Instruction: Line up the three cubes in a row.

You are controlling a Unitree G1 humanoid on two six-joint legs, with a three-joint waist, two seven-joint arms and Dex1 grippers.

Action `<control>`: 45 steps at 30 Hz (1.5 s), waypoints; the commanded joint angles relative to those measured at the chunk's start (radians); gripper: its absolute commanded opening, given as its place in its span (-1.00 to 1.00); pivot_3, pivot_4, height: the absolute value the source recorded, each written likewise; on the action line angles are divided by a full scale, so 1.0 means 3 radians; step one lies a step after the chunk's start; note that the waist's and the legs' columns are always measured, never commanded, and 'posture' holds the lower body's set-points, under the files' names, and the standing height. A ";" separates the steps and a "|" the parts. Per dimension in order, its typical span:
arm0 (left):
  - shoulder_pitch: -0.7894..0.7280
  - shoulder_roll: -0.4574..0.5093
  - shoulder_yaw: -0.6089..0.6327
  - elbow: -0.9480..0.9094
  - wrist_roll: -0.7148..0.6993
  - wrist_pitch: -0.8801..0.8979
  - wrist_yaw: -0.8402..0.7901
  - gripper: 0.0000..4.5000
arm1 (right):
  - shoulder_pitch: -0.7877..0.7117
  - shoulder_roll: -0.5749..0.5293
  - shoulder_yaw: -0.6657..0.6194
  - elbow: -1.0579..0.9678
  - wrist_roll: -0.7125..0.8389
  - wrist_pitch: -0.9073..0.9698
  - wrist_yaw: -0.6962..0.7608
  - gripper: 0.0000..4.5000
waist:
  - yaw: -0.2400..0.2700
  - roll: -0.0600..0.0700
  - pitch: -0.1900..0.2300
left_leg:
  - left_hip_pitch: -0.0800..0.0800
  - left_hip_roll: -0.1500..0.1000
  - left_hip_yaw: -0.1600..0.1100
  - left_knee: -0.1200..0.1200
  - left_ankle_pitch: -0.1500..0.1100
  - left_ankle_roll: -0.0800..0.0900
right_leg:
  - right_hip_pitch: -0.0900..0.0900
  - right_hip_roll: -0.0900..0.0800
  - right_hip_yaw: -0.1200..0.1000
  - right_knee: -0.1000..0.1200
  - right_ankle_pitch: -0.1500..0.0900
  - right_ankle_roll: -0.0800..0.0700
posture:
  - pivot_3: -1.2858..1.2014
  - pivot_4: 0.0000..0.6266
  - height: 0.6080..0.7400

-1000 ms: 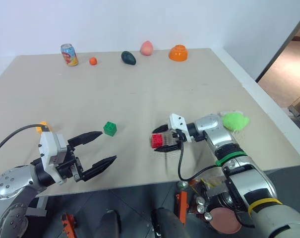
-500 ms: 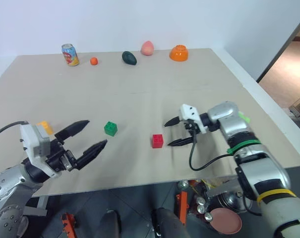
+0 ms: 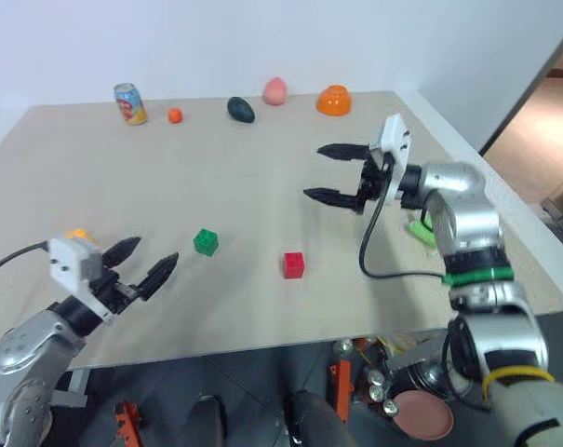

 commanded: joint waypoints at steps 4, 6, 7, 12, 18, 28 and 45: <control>-0.0360 -0.0026 -0.0363 0.0250 0.0272 0.0152 0.0029 1.00 | 0.0504 -0.0053 -0.0068 -0.1186 0.0204 0.0579 -0.0402 0.98 | -0.0002 0.0000 0.0000 | -0.0009 -0.0004 0.0001 0.0007 0.0001 -0.0001 | -0.0005 -0.0004 0.0001 0.0000 0.0003 0.0008 | 0.03 -0.52 0.97; -0.0480 -0.0053 -0.0481 0.0354 0.0381 0.0161 0.0042 1.00 | 0.0586 -0.0066 -0.0076 -0.1359 0.0242 0.0688 -0.0476 0.98 | -0.0004 0.0000 0.0000 | -0.0008 -0.0003 0.0001 0.0008 0.0001 -0.0001 | -0.0004 -0.0003 0.0001 0.0000 0.0005 0.0006 | 0.03 -0.52 0.97; -0.0534 -0.0069 -0.0524 0.0408 0.0418 0.0168 0.0042 1.00 | 0.0621 -0.0073 -0.0077 -0.1449 0.0263 0.0730 -0.0507 0.98 | -0.0006 0.0000 0.0000 | -0.0006 -0.0003 0.0001 0.0008 0.0001 -0.0001 | -0.0003 -0.0002 0.0001 0.0000 0.0006 0.0004 | 0.03 -0.52 0.97; -0.0856 -0.0220 -0.0754 0.0747 0.0678 0.0176 0.0131 1.00 | 0.0833 -0.0132 -0.0079 -0.2021 0.0495 0.1077 -0.0628 0.98 | -0.0011 -0.0001 -0.0001 | -0.0001 -0.0002 -0.0001 0.0008 0.0001 -0.0001 | -0.0003 0.0001 0.0001 0.0003 0.0009 0.0002 | 0.03 -0.52 0.97; -0.1115 -0.0407 -0.0826 0.1054 0.0957 0.0145 0.0332 1.00 | 0.0950 -0.0193 -0.0084 -0.2231 0.0569 0.1224 -0.0769 0.98 | -0.0013 -0.0003 -0.0002 | -0.0002 -0.0003 -0.0002 0.0009 0.0001 -0.0001 | -0.0002 0.0001 0.0002 0.0003 0.0010 0.0003 | 0.03 -0.52 0.97; -0.1311 -0.0585 -0.0907 0.1268 0.1122 0.0102 0.0257 0.32 | 0.0917 -0.0234 -0.0090 -0.2203 0.0595 0.1236 -0.0913 1.00 | -0.0001 -0.0003 -0.0002 | 0.0002 -0.0005 -0.0004 0.0009 0.0009 -0.0001 | 0.0005 0.0000 0.0002 0.0003 0.0012 0.0005 | 0.03 -0.52 0.97; -0.1703 -0.0286 -0.0970 0.1542 0.1096 -0.0343 -0.0815 -0.44 | 0.1273 -0.0675 -0.0043 -0.2387 0.0791 0.1342 -0.0436 1.00 | -0.0001 -0.0004 -0.0002 | -0.0006 -0.0009 -0.0007 0.0013 0.0009 -0.0002 | 0.0003 -0.0003 0.0001 0.0003 0.0010 0.0010 | 0.03 -0.52 0.97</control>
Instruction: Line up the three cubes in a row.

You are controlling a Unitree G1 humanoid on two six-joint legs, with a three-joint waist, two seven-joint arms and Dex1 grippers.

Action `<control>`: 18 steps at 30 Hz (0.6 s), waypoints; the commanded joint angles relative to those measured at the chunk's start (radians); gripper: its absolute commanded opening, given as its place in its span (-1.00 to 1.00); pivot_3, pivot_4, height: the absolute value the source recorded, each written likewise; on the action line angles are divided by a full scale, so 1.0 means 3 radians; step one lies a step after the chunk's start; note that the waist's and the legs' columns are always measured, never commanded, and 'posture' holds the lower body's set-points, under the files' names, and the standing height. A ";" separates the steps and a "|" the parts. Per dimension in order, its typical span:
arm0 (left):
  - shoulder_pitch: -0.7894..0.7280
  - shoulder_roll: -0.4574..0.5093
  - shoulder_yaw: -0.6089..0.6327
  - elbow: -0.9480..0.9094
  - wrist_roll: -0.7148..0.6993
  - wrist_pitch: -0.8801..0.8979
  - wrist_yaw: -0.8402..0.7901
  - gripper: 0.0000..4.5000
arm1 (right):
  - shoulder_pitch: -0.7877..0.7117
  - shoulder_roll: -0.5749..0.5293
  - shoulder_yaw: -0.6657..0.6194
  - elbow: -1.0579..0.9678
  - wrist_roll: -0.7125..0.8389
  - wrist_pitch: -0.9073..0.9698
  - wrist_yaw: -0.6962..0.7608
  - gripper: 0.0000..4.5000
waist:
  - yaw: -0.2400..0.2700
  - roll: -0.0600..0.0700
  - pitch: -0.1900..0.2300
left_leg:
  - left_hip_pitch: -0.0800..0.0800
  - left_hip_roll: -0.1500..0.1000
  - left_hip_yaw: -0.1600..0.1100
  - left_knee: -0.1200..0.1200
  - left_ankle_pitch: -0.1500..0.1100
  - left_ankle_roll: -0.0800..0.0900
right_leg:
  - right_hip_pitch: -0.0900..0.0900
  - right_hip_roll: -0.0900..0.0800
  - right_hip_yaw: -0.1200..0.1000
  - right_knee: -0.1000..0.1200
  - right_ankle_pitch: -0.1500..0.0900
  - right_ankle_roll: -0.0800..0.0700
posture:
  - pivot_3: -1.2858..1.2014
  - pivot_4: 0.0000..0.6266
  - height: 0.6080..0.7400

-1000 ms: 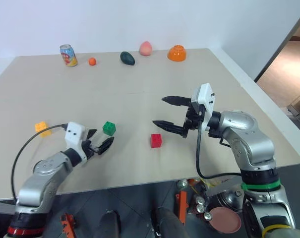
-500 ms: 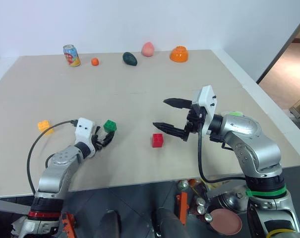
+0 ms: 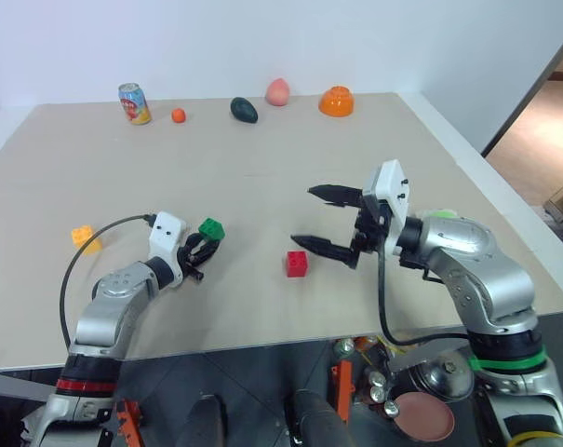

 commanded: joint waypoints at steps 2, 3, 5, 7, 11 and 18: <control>-0.0241 0.0206 -0.0030 0.0053 -0.0210 -0.0354 -0.0843 -0.44 | 0.0277 -0.0310 -0.0115 -0.0224 0.0137 0.0000 0.0279 1.00 | -0.0006 0.0000 0.0000 | -0.0001 0.0000 0.0001 -0.0001 0.0000 0.0000 | -0.0002 0.0000 0.0002 0.0000 -0.0001 0.0000 | 0.03 -0.52 0.97; -0.0299 0.0255 -0.0043 0.0112 -0.0245 -0.0393 -0.1031 -0.44 | 0.0326 -0.0354 -0.0153 -0.0224 0.0152 0.0007 0.0284 1.00 | -0.0006 0.0000 0.0000 | -0.0003 0.0000 0.0001 -0.0001 0.0000 -0.0001 | -0.0004 0.0000 0.0001 0.0000 -0.0001 0.0000 | 0.03 -0.52 0.97; -0.0455 0.0350 -0.0089 0.0290 -0.0271 -0.0476 -0.1389 -0.44 | 0.0388 -0.0407 -0.0274 -0.0236 0.0267 0.0107 0.0259 1.00 | -0.0009 0.0000 0.0001 | -0.0002 0.0000 0.0001 -0.0002 0.0000 0.0000 | -0.0005 0.0000 0.0001 0.0000 -0.0001 0.0000 | 0.03 -0.52 0.97; -0.0624 0.0426 -0.0156 0.0503 -0.0261 -0.0560 -0.1729 -0.44 | 0.0493 -0.0470 -0.0410 -0.0325 0.0436 0.0211 0.0265 1.00 | -0.0014 0.0000 0.0000 | -0.0003 0.0000 0.0000 -0.0002 0.0000 0.0000 | -0.0006 0.0002 0.0000 0.0000 0.0000 -0.0002 | 0.03 -0.52 0.97; -0.0968 0.0538 -0.0301 0.1039 -0.0196 -0.0749 -0.2428 -0.44 | 0.0919 -0.0678 -0.0627 -0.0577 0.0552 0.0285 0.0296 1.00 | -0.0011 -0.0001 0.0000 | -0.0001 0.0000 0.0000 -0.0001 0.0000 0.0000 | -0.0004 0.0001 0.0001 0.0000 0.0000 -0.0002 | 0.03 -0.52 0.97; -0.1262 0.0597 -0.0508 0.1820 0.0043 -0.1216 -0.3205 -0.44 | 0.1248 -0.0688 -0.0854 -0.0859 0.0700 0.0393 0.0005 1.00 | -0.0019 -0.0001 0.0000 | -0.0003 -0.0001 0.0000 0.0000 0.0000 0.0000 | -0.0007 0.0001 0.0001 0.0000 -0.0002 -0.0002 | 0.03 -0.52 0.97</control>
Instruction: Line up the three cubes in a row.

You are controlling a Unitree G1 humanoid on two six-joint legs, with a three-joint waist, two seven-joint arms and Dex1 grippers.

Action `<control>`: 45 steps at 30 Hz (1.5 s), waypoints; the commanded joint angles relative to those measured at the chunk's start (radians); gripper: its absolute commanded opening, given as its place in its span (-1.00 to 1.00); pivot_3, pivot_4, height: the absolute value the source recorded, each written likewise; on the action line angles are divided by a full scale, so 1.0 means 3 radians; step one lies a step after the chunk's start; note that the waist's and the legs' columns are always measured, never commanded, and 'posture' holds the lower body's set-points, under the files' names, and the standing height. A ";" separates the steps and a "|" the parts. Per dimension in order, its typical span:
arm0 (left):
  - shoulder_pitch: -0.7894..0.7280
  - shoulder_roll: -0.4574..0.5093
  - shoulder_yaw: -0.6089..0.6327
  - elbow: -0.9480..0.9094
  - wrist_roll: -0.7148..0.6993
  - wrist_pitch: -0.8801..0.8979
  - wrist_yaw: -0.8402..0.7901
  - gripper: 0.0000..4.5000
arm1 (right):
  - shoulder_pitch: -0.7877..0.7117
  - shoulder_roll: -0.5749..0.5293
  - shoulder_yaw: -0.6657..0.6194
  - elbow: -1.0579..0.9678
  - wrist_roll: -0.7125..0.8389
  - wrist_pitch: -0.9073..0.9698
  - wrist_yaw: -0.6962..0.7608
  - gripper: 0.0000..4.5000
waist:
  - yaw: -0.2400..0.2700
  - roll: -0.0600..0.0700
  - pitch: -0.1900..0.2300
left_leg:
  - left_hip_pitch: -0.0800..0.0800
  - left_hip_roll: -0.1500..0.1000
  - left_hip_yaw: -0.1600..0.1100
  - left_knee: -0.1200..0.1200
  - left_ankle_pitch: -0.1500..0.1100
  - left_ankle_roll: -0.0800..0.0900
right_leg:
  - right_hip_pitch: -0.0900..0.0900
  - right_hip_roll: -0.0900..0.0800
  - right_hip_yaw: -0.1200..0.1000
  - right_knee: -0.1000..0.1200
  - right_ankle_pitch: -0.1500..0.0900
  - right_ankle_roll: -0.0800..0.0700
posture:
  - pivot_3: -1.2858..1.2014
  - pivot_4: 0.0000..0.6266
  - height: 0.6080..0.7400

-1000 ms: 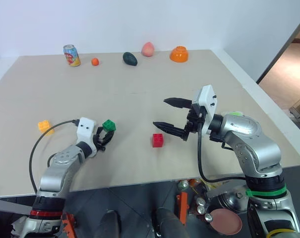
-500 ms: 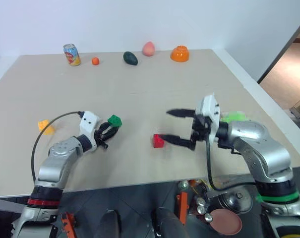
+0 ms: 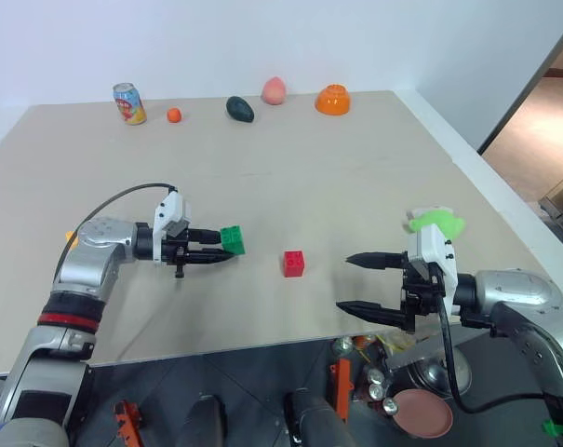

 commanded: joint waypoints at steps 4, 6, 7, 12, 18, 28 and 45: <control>-0.0277 -0.0128 -0.0087 0.0577 0.0195 -0.0362 -0.0281 -0.44 | 0.0286 -0.0004 -0.0312 -0.0496 0.0225 0.0120 -0.0293 1.00 | 0.0007 0.0000 0.0000 | -0.0002 0.0000 -0.0002 0.0000 0.0000 0.0000 | 0.0000 0.0000 -0.0002 0.0000 0.0000 0.0000 | 0.03 -0.52 0.97; -0.0389 -0.0234 -0.0081 0.0754 0.0232 -0.0446 -0.0276 -0.44 | 0.0425 -0.0002 -0.0401 -0.0611 0.0277 0.0154 -0.0378 1.00 | 0.0031 0.0000 0.0000 | -0.0009 -0.0001 -0.0008 0.0005 0.0000 0.0000 | 0.0000 -0.0001 -0.0006 0.0000 -0.0001 0.0002 | 0.03 -0.52 0.97; -0.0436 -0.0274 -0.0073 0.0836 0.0254 -0.0502 -0.0269 -0.44 | 0.0478 0.0001 -0.0432 -0.0654 0.0295 0.0160 -0.0415 1.00 | 0.0032 -0.0001 0.0000 | -0.0014 -0.0001 -0.0008 0.0010 0.0000 0.0000 | -0.0002 -0.0001 -0.0007 0.0000 -0.0002 0.0003 | 0.03 -0.52 0.97; -0.0594 -0.0468 -0.0050 0.1081 0.0322 -0.0653 -0.0233 -0.44 | 0.0641 0.0018 -0.0490 -0.0816 0.0368 0.0181 -0.0594 1.00 | 0.0020 -0.0002 0.0000 | -0.0018 -0.0002 -0.0008 0.0019 0.0000 0.0000 | -0.0001 -0.0002 -0.0004 0.0000 0.0001 0.0008 | 0.03 -0.52 0.97; -0.0557 -0.0490 -0.0184 0.1024 0.0362 -0.0708 -0.0314 -0.44 | 0.0666 0.0001 -0.0480 -0.0852 0.0432 0.0182 -0.0711 1.00 | 0.0003 -0.0002 0.0000 | -0.0014 -0.0001 -0.0009 0.0019 0.0000 0.0000 | 0.0000 0.0000 -0.0004 0.0000 0.0003 0.0006 | 0.03 -0.52 0.97; -0.0538 -0.0512 -0.0104 0.1362 0.0689 -0.1225 0.0096 -0.44 | 0.0558 -0.0008 -0.0353 -0.0767 0.0403 0.0141 -0.0746 1.00 | 0.0007 -0.0003 0.0000 | -0.0014 -0.0001 -0.0009 0.0019 0.0000 0.0001 | 0.0001 0.0000 -0.0004 0.0000 0.0003 0.0006 | 0.03 -0.52 0.97; -0.0277 -0.0536 -0.0109 0.1098 0.0642 -0.1005 0.0082 -0.44 | 0.0379 -0.0024 -0.0181 -0.0603 0.0273 0.0059 -0.0683 1.00 | 0.0009 -0.0002 -0.0001 | -0.0013 -0.0001 -0.0009 0.0019 0.0000 0.0001 | 0.0002 0.0000 -0.0004 0.0001 0.0004 0.0007 | 0.03 -0.52 0.97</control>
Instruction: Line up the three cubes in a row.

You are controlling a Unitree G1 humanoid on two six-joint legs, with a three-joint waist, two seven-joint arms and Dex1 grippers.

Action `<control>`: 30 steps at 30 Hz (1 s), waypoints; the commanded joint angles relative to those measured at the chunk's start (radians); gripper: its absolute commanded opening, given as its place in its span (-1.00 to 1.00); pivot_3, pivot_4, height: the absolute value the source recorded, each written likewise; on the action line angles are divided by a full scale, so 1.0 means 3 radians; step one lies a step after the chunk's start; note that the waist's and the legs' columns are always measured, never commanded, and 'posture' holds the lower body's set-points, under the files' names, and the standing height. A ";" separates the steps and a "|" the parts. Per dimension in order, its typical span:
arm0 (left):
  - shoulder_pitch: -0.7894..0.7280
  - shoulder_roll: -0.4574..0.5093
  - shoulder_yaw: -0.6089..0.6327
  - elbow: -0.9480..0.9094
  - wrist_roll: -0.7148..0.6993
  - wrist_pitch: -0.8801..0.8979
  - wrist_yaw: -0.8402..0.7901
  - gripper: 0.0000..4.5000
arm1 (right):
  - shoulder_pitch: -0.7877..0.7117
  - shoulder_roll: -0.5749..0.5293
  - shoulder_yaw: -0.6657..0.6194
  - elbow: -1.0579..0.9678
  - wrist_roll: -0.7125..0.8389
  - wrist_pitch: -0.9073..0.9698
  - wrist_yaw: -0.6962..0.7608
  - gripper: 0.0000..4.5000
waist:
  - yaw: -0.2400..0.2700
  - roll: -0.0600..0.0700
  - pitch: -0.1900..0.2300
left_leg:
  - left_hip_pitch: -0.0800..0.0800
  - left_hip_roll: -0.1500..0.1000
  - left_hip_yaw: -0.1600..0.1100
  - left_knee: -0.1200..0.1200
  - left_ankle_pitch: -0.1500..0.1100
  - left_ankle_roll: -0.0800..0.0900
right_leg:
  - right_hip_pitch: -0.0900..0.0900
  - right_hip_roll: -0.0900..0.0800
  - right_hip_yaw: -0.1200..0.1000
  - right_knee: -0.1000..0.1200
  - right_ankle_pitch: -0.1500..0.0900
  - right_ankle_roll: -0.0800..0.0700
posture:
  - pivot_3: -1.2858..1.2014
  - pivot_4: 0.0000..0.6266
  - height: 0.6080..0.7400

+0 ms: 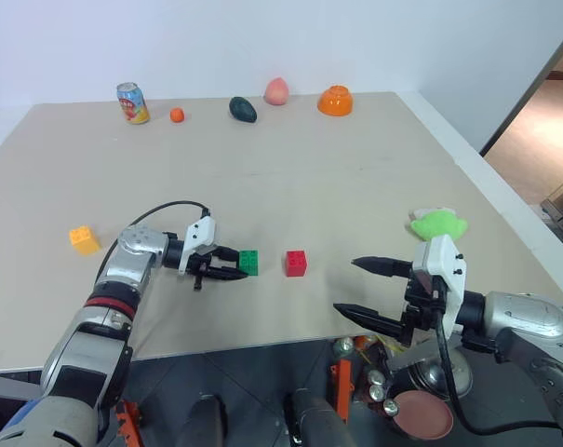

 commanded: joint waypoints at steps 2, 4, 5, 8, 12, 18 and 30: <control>0.0050 0.0010 0.0001 -0.0059 0.0018 0.0025 -0.0025 -0.44 | -0.0054 -0.0032 0.0002 -0.0003 -0.0035 -0.0077 0.0019 1.00 | 0.0000 0.0000 0.0000 | 0.0001 0.0000 0.0000 0.0000 0.0000 0.0000 | 0.0001 0.0000 0.0000 0.0000 0.0000 0.0000 | 0.03 -0.52 0.97; 0.0053 0.0010 -0.0009 -0.0057 0.0036 0.0029 -0.0010 -0.44 | -0.0067 -0.0030 0.0006 0.0011 -0.0042 -0.0085 0.0021 1.00 | -0.0001 0.0000 0.0000 | 0.0002 0.0000 0.0000 0.0000 0.0000 0.0000 | 0.0002 0.0000 0.0000 0.0000 0.0000 0.0000 | 0.03 -0.52 0.97; 0.0052 0.0009 -0.0017 -0.0045 0.0057 0.0021 0.0012 -0.22 | -0.0072 -0.0030 0.0008 0.0018 -0.0044 -0.0088 0.0022 1.00 | -0.0001 0.0000 0.0000 | 0.0002 0.0000 0.0000 0.0000 0.0000 0.0000 | 0.0002 0.0000 0.0000 0.0000 0.0000 0.0000 | 0.03 -0.52 0.97; 0.0054 0.0002 -0.0027 -0.0055 0.0054 0.0091 -0.0011 0.29 | -0.0095 -0.0030 0.0019 0.0030 -0.0052 -0.0088 0.0018 1.00 | 0.0000 0.0000 -0.0001 | 0.0003 0.0000 0.0001 0.0000 0.0000 0.0000 | 0.0003 0.0000 0.0001 0.0000 0.0000 0.0000 | 0.03 -0.52 0.97; 0.0057 -0.0007 0.0005 -0.0087 0.0074 0.0023 0.0123 0.90 | -0.0117 -0.0026 0.0028 0.0050 -0.0059 -0.0096 0.0027 1.00 | 0.0004 0.0000 -0.0001 | 0.0010 -0.0001 -0.0001 0.0000 0.0004 0.0006 | 0.0012 0.0000 0.0000 0.0000 0.0001 -0.0002 | 0.03 -0.52 0.97; 0.0050 0.0114 0.0074 -0.0112 0.0050 0.0056 0.0212 0.99 | -0.0247 -0.0027 0.0096 0.0144 -0.0071 -0.0111 0.0096 1.00 | -0.0004 0.0000 -0.0001 | 0.0012 -0.0004 0.0001 0.0001 0.0014 0.0022 | 0.0014 -0.0001 0.0004 0.0000 0.0011 -0.0002 | 0.03 -0.52 0.97; 0.0444 0.0801 0.0443 -0.1011 -0.0426 0.0831 0.0058 0.99 | -0.0907 -0.0055 0.0473 0.0679 -0.0185 -0.0258 0.0595 1.00 | -0.0017 0.0000 0.0000 | -0.0001 -0.0002 0.0000 -0.0007 0.0012 0.0020 | -0.0005 0.0004 0.0006 0.0000 0.0008 -0.0004 | 0.03 -0.52 0.97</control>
